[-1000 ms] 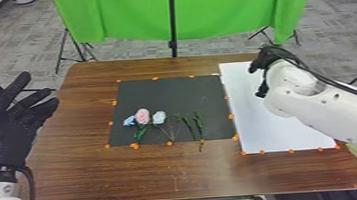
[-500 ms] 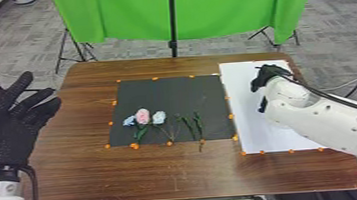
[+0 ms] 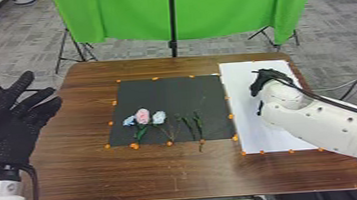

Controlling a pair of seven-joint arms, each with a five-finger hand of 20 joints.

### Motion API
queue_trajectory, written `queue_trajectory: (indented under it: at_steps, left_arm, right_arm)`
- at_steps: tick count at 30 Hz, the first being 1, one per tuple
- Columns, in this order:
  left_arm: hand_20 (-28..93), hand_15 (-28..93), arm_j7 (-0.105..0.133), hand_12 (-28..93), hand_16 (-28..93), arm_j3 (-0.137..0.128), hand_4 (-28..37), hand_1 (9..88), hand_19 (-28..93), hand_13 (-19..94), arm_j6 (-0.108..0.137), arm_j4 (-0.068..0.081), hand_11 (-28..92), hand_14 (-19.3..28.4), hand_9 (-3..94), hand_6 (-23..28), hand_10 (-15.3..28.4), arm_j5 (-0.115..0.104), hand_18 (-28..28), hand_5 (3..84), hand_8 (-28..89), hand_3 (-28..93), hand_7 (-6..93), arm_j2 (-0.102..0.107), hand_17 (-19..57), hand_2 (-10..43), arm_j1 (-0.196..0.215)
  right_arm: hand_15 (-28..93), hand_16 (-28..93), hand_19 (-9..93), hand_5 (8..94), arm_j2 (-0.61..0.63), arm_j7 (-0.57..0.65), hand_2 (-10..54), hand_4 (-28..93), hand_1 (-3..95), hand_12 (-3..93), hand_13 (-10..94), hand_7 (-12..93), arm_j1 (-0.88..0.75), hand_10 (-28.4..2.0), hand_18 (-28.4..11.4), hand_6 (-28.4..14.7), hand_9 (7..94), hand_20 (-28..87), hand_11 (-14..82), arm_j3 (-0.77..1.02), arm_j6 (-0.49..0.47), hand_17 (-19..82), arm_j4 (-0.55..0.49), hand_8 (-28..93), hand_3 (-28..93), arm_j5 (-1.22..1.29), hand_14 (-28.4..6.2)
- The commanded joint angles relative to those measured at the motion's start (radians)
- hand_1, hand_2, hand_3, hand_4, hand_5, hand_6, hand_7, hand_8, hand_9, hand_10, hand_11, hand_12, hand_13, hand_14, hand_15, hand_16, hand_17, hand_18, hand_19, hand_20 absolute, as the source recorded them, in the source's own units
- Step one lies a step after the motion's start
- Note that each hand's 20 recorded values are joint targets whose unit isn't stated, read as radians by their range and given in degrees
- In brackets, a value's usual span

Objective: Arrange flowers

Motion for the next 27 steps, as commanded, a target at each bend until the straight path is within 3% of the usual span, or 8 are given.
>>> queue_trajectory:
  at_steps: [1,7,9,10,11,14,19,27]
  left_arm:
    - [27,61,0.007,12,-12,0.002,-28.3,20.0,58,26,0.002,-0.003,31,28.4,33.1,5.8,20.9,-0.002,26.4,29.5,-11,77,17.6,-0.013,-6.9,8.7,0.025]
    - [27,61,0.013,12,-12,0.009,-28.3,20.1,58,26,0.004,-0.005,31,28.4,33.0,5.8,20.9,-0.001,26.3,29.5,-11,77,17.6,-0.016,-6.9,8.7,0.026]
    - [27,61,0.015,12,-12,0.009,-28.3,20.1,58,26,0.005,-0.005,31,28.4,33.0,5.8,20.9,-0.003,26.2,29.4,-11,77,17.6,-0.016,-6.9,8.7,0.029]
    - [27,61,0.01,12,-12,0.011,-28.3,20.1,58,26,0.006,-0.003,31,28.4,33.0,5.8,21.0,-0.005,26.2,29.4,-11,77,17.6,-0.013,-6.9,8.7,0.024]
    - [27,61,-0.014,12,-12,0.01,-28.3,20.1,58,26,-0.01,-0.004,31,28.4,32.9,5.9,20.9,0.019,26.2,29.5,-11,77,17.6,-0.043,-6.9,8.7,0.013]
    - [27,61,-0.027,12,-12,0.008,-28.3,20.1,58,25,-0.012,-0.002,31,28.4,32.8,5.9,20.9,0.022,26.2,29.5,-11,77,17.6,-0.046,-7.0,8.7,0.007]
    - [26,61,-0.004,12,-12,0.023,-28.3,20.1,58,25,-0.005,0.0,31,28.4,32.7,5.9,20.9,0.004,26.2,29.5,-11,77,17.6,-0.018,-7.0,8.7,0.013]
    - [26,61,0.009,12,-12,0.005,-28.3,20.1,58,25,0.005,-0.01,31,28.4,32.6,6.0,20.8,0.002,26.1,29.5,-11,77,17.5,-0.022,-7.1,8.5,0.04]
  right_arm:
    - [50,15,89,61.5,0.004,0.0,-9.4,-28,41.4,15.1,81,17,0.006,-10.9,-18.1,1.3,78.9,-12,23.6,-0.046,0.022,42,0.029,-13,76,-0.054,-6.4]
    - [46,20,88,75.6,0.007,-0.02,-9.5,-28,52.4,28.1,86,24,0.036,-6.1,-15.7,2.1,90.7,-11,11.2,-0.132,0.107,42,0.035,0,69,-0.131,-3.3]
    - [45,21,88,79.4,0.011,-0.022,-9.5,-28,54.1,29.0,88,26,0.041,-5.4,-15.3,2.8,93.3,-10,12.0,-0.149,0.135,42,0.031,2,69,-0.147,-2.5]
    - [45,21,88,80.3,0.016,-0.023,-9.5,-28,54.5,28.8,89,26,0.037,-5.2,-15.2,2.9,93.6,-9,12.8,-0.147,0.14,42,0.025,2,69,-0.157,-2.3]
    - [45,21,88,80.7,0.019,-0.022,-9.5,-28,54.7,28.7,89,26,0.044,-5.1,-15.1,2.8,93.6,-9,13.2,-0.156,0.158,41,0.021,2,69,-0.162,-2.1]
    - [44,21,89,81.1,0.029,-0.021,-9.5,-28,54.6,28.6,89,26,0.065,-5.0,-14.8,2.6,93.7,-9,13.8,-0.175,0.204,41,-0.004,3,70,-0.18,-2.0]
    - [45,22,89,81.7,0.025,-0.047,-9.5,-28,54.6,28.5,89,25,0.117,-5.2,-14.6,2.3,93.7,-8,14.8,-0.189,0.281,41,-0.042,3,71,-0.228,-1.8]
    - [45,22,89,82.2,-0.034,-0.11,-9.5,-28,54.7,28.0,90,25,0.146,-5.6,-14.6,2.1,93.7,-7,16.1,-0.188,0.356,41,-0.128,4,72,-0.271,-1.9]
